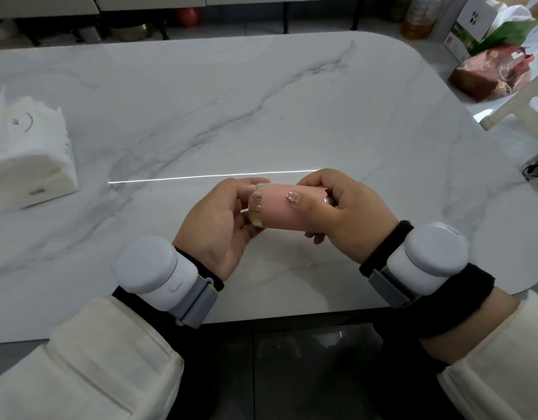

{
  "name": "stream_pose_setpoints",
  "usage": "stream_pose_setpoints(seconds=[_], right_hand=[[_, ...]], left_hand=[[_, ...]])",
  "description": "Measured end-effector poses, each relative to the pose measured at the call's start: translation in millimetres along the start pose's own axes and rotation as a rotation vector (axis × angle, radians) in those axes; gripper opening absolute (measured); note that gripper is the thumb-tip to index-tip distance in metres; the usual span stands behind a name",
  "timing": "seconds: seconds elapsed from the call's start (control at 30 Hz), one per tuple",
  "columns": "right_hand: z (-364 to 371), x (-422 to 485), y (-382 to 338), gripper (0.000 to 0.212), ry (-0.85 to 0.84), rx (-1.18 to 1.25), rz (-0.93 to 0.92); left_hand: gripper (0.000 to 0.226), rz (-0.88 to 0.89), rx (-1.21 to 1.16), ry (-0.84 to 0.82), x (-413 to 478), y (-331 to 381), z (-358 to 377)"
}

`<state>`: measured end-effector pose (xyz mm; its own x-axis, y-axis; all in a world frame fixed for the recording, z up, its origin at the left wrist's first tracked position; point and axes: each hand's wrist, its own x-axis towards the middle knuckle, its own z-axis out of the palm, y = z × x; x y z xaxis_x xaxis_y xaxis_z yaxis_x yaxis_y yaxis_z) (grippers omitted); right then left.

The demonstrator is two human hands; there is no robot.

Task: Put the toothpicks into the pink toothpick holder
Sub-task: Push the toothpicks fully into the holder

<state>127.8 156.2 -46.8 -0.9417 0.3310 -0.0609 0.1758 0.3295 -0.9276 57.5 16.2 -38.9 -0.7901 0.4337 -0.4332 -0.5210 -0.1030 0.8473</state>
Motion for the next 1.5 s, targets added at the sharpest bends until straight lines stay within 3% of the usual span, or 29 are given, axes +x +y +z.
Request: stream_pose_setpoints(seconds=[0.27, 1.03, 1.3, 1.5], right_hand=[[1.0, -1.6, -2.1, 0.020, -0.007, 0.002, -0.013], [0.9, -1.4, -3.2, 0.019, 0.004, 0.004, -0.009], [0.5, -0.6, -3.1, 0.022, 0.019, 0.010, 0.008], [0.9, -0.8, -2.9, 0.022, 0.014, 0.015, 0.009]], left_hand=[[0.067, -0.095, 0.154, 0.010, -1.9, -3.6, -2.6], [0.044, -0.037, 0.248, 0.010, -0.8, -9.0, -6.3], [0.023, -0.008, 0.170, 0.008, -3.4, -5.9, -2.2], [0.021, 0.017, 0.135, -0.029, -4.0, -2.5, -1.6]])
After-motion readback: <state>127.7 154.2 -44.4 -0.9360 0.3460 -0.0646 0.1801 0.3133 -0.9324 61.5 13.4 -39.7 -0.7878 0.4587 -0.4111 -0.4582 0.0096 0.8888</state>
